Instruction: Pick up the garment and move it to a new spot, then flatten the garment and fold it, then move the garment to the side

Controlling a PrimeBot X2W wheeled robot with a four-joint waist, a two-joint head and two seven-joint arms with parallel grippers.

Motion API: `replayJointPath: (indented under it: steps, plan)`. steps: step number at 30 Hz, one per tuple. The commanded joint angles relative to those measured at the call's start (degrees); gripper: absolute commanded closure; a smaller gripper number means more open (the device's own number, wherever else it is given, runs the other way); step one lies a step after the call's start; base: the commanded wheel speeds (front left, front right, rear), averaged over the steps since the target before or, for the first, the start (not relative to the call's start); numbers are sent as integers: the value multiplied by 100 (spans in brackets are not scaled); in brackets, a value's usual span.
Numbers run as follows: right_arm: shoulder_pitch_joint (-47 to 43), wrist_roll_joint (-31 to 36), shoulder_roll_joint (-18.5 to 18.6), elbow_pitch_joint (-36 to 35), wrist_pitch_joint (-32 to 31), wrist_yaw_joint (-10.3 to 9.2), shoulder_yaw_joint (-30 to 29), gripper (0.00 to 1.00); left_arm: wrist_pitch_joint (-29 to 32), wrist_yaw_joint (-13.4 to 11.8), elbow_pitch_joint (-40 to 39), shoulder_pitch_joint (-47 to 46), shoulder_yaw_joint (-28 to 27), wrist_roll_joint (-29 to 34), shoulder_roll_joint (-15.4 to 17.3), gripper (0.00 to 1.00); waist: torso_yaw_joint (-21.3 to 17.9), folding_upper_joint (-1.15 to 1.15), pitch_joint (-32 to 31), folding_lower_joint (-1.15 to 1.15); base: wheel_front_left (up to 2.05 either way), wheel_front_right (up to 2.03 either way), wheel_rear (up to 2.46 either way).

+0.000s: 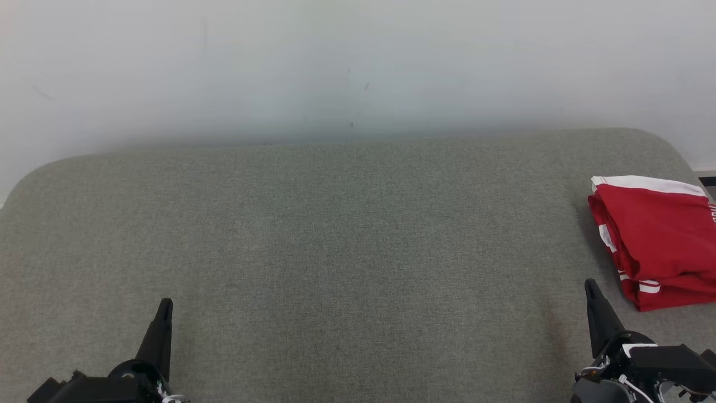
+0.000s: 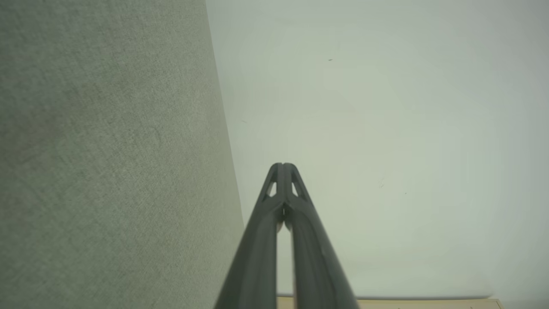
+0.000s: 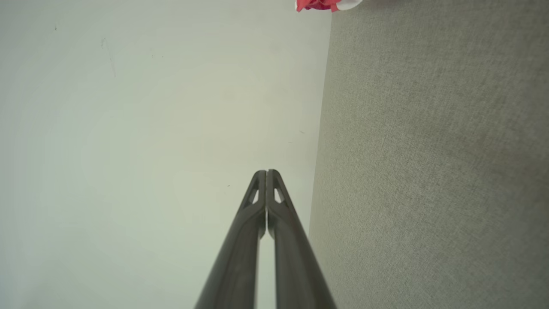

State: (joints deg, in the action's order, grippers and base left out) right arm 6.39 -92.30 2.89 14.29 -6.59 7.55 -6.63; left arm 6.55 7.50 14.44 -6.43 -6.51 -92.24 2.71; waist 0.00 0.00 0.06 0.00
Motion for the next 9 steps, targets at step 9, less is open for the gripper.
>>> replayJointPath:
  steps: [9]
  plan:
    - [23,-11,-3,-16,-18,-12,-11,100,26,6,-21,-34,-19,-22,32,100,0,0,0,0,0,0,0]
